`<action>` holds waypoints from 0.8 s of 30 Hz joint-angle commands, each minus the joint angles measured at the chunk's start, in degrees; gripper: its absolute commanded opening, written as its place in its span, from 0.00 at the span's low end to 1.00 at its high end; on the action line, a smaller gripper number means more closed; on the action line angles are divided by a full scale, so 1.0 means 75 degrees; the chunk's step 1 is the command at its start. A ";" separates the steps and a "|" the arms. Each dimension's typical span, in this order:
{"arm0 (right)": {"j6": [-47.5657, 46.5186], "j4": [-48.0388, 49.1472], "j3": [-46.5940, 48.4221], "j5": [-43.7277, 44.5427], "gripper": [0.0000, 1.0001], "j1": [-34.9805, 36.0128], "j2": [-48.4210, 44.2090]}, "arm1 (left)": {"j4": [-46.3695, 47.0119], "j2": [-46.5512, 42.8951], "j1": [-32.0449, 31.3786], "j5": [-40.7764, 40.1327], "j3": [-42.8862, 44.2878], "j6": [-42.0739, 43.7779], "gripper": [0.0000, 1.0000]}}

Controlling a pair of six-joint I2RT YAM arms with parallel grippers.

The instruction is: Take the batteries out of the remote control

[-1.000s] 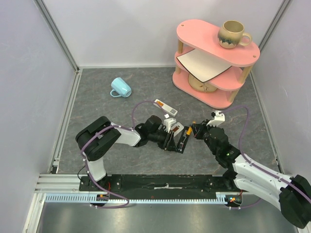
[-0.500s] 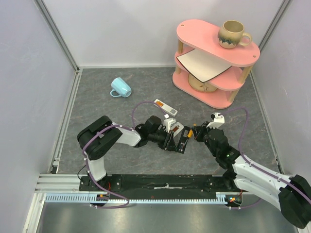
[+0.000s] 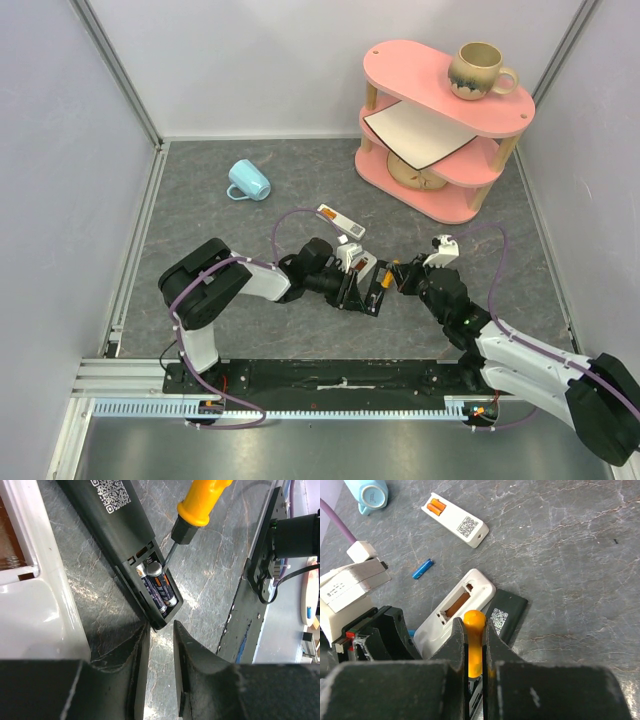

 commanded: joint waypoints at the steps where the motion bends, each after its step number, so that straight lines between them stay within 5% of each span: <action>1: 0.0334 0.0258 0.0026 -0.0467 0.00 0.0005 -0.0119 | -0.0232 0.0117 -0.0012 -0.0213 0.0168 -0.0066 0.31; 24: 0.0931 0.1523 0.0225 -0.1253 0.00 0.0017 0.0749 | -0.0478 -0.0047 -0.0012 -0.0295 0.0169 0.0004 0.31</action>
